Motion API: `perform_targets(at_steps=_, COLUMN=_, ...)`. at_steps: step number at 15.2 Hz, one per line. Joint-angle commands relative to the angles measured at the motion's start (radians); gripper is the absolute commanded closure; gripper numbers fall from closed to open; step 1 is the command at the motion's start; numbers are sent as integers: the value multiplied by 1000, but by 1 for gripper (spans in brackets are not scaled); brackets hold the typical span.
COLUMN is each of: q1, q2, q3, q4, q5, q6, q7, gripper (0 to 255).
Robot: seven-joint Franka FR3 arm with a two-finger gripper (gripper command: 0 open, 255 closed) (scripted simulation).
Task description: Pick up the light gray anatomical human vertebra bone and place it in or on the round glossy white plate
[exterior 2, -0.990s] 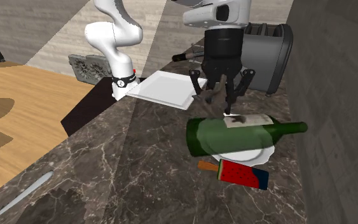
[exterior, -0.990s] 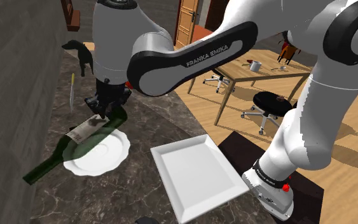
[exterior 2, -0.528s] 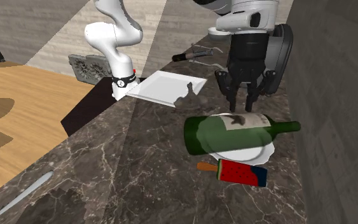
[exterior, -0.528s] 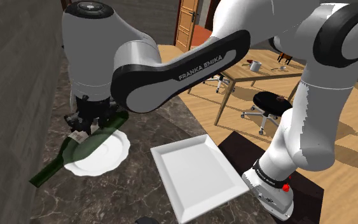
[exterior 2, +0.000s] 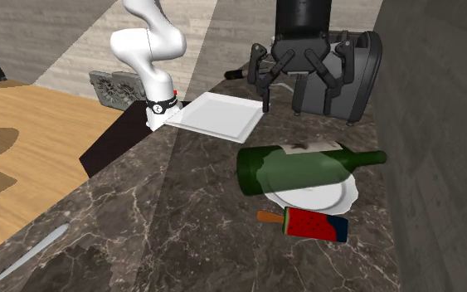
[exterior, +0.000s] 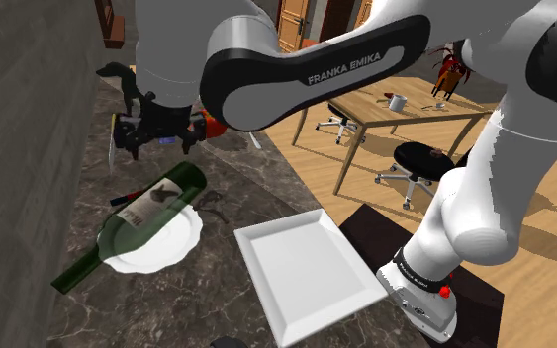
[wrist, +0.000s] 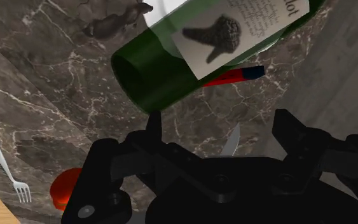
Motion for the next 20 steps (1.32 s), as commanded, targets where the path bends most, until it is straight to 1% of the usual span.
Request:
perform_targets(at_steps=1, q1=-11, q2=-55, q3=-13, q4=-30, q5=0, q6=4, q7=59, gripper=0)
perform_targets(at_steps=4, q1=-26, q2=-121, q3=-29, q4=-60, q5=-2, q6=2, q7=127, gripper=0)
perform_targets(at_steps=12, q1=-33, q2=-59, q3=-39, q4=-79, q5=-48, q6=76, q7=156, gripper=0)
perform_targets(at_steps=19, q1=-33, q2=-59, q3=-39, q4=-79, q5=-48, q6=76, q7=156, gripper=0)
perform_targets(at_steps=20, q1=-33, q2=-59, q3=-39, q4=-79, q5=-48, q6=76, q7=156, gripper=255)
